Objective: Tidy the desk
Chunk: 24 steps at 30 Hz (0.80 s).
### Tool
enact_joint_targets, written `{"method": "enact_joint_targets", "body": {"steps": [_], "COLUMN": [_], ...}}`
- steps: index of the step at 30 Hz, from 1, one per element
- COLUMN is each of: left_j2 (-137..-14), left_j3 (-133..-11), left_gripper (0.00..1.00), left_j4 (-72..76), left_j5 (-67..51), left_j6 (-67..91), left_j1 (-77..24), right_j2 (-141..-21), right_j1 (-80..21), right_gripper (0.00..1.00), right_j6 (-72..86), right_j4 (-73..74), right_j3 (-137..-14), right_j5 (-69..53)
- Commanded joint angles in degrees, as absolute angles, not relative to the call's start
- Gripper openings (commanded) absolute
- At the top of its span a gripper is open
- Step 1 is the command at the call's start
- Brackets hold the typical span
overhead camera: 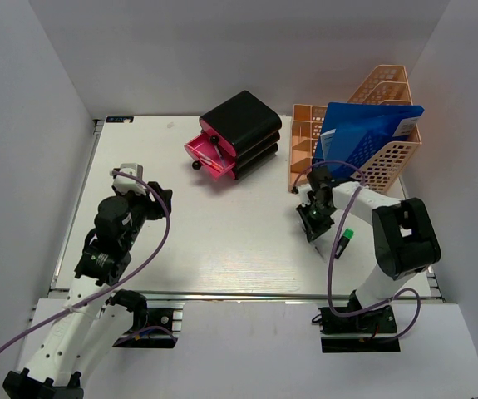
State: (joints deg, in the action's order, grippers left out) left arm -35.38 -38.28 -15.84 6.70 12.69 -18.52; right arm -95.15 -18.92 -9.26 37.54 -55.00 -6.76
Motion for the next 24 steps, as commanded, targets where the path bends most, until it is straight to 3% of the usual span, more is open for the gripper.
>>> {"method": "enact_joint_targets", "body": {"steps": [1, 3, 7, 17, 21, 24], "left_j2": [-35.5, -35.2, -34.8, -35.5, -35.1, -35.0], "left_j3": [-38.1, -37.9, -37.5, -36.7, -36.1, -35.9], "left_gripper": [0.73, 0.73, 0.73, 0.72, 0.72, 0.72], "left_j4": [-15.2, -15.2, -14.6, -14.0, -13.5, -13.2], "left_j5": [7.0, 7.1, 7.7, 8.4, 9.8, 10.3], "left_j6": [12.3, 12.1, 12.0, 10.9, 10.5, 10.2], "left_j1": [-18.7, -18.7, -18.7, -18.2, -18.2, -18.2], "right_j2": [-97.6, -97.5, -97.2, -106.7, -113.7, -116.0], "right_j1": [-21.4, -22.1, -26.0, -33.6, -37.3, -38.7], "right_gripper": [0.05, 0.00, 0.00, 0.00, 0.00, 0.00], "right_j6": [-13.2, -16.0, -23.1, -36.1, -34.9, -31.6], "right_j4": [37.4, 38.4, 43.6, 48.8, 44.8, 36.6], "right_j3": [-55.8, -58.8, -67.2, -100.5, -114.6, -117.3], "right_j5": [-11.7, -14.2, -21.2, -24.4, -25.0, -25.3]}}
